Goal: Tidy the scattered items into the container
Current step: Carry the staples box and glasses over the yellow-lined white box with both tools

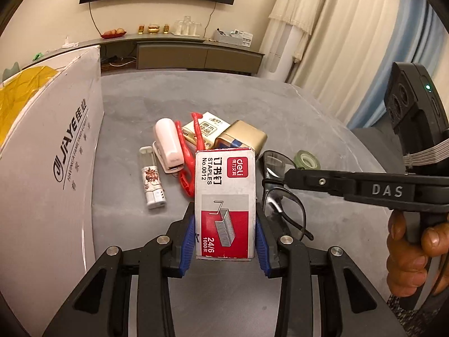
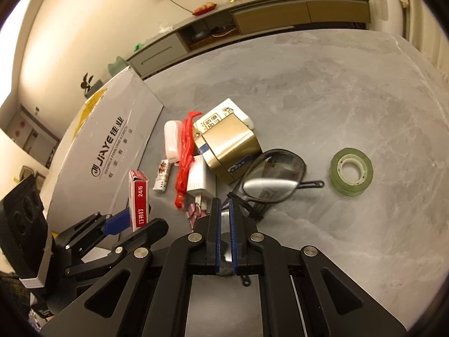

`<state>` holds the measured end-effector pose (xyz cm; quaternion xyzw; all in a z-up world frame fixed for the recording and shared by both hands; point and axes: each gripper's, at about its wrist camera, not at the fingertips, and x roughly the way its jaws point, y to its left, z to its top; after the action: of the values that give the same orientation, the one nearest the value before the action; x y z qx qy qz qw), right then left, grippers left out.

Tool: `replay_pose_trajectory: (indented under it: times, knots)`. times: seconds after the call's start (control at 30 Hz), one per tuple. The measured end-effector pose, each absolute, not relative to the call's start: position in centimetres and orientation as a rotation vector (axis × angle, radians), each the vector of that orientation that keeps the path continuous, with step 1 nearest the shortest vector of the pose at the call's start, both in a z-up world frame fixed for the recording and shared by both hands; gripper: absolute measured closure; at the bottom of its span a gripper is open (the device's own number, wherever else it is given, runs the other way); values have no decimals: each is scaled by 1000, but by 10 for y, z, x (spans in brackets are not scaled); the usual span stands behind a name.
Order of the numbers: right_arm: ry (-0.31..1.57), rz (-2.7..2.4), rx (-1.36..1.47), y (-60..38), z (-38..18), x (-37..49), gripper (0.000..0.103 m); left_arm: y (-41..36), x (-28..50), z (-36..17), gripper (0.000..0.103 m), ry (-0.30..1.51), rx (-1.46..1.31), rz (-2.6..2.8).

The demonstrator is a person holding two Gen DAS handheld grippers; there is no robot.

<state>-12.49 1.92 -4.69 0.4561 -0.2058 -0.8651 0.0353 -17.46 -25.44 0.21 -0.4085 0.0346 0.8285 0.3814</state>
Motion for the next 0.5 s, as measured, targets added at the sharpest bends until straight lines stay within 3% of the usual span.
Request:
replay_pose_trajectory:
  times: [0.1,0.17,0.2,0.33,0.5]
  knots:
    - [-700,-2651,1443,25,-55,-126,92,-255,-174,2,65,85,-1051,2118]
    - [-762,-2669,1479,32,-61,-126,68,-256,-172,3,65,81,-1048,2122]
    - [-786,-2689,1495,34,-62,-125,51,-255,-171,5,65,78,-1045,2121]
    - [-832,-2713,1495,29,-62,-132,47,-258,-169,10,65,74,-1024,2131]
    - [-670,-2763,1561,9,-77,-156,43,-265,-167,21,65,77,-979,2152]
